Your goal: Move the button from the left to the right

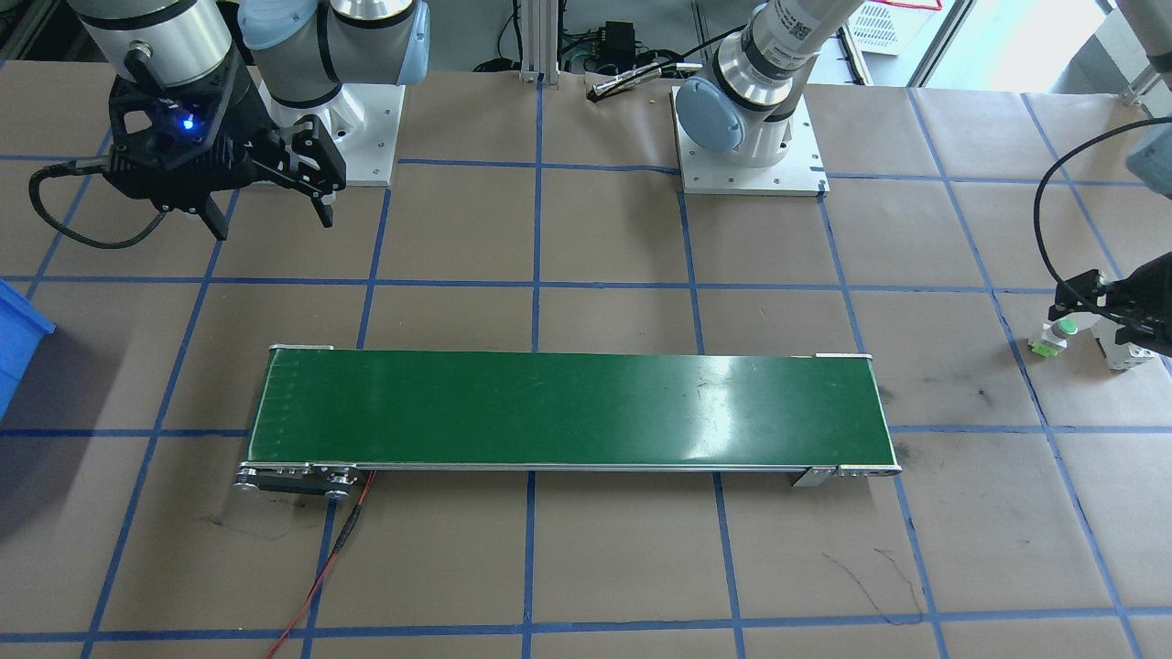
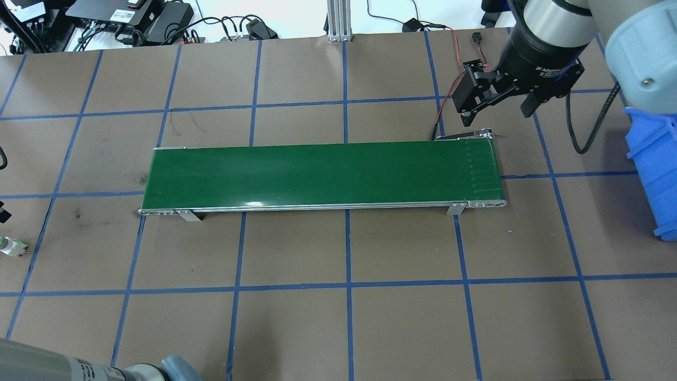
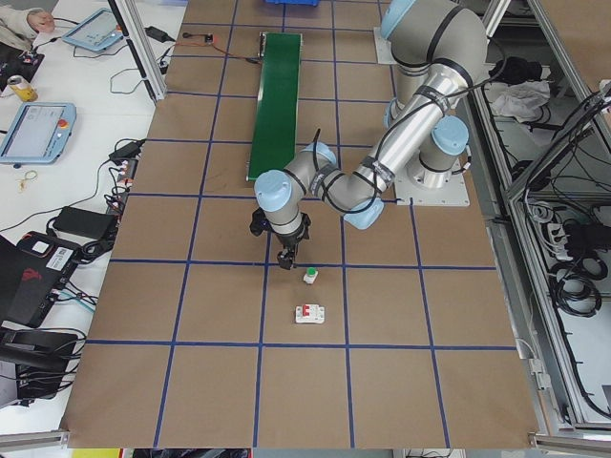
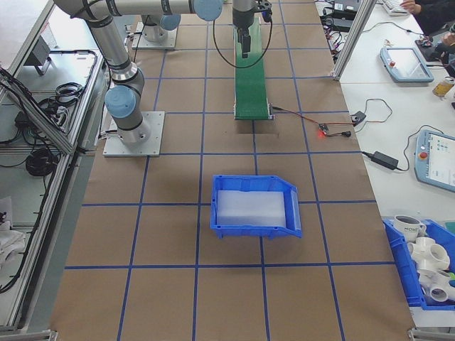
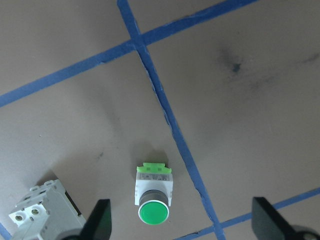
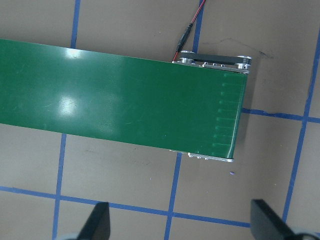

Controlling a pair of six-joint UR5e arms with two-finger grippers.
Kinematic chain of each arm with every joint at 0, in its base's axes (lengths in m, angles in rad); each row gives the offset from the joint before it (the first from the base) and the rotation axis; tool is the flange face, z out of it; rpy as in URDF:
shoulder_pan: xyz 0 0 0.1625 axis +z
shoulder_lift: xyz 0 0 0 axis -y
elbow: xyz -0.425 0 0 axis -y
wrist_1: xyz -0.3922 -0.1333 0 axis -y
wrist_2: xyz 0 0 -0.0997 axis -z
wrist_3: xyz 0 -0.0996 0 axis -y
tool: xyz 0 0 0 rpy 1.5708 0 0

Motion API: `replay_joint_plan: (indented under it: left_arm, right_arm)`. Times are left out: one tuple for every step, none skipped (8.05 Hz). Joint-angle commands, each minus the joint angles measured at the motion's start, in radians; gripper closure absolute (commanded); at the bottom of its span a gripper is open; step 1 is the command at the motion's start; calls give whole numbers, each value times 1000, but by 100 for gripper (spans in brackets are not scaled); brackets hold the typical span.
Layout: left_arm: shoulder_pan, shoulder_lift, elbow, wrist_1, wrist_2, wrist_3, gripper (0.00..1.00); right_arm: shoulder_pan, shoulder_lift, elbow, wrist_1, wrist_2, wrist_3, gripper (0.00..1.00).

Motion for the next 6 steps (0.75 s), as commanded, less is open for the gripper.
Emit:
replay_joint_plan:
  left_arm:
    - [15, -71, -1, 42, 12, 23, 0]
    - [25, -83, -2, 41, 52, 26, 0]
    - [27, -97, -2, 42, 63, 26, 0]
    - [27, -115, -2, 41, 109, 26, 0]
    - [27, -131, -2, 41, 126, 26, 0]
    - [27, -135, -4, 41, 141, 26, 0]
  right_arm:
    - [0, 0, 0, 0, 0, 0, 0]
    - [0, 0, 0, 0, 0, 0, 0]
    - [0, 0, 0, 0, 0, 0, 0]
    - [0, 0, 0, 0, 0, 0, 0]
    - [0, 0, 0, 0, 0, 0, 0]
    - [0, 0, 0, 0, 0, 0, 0]
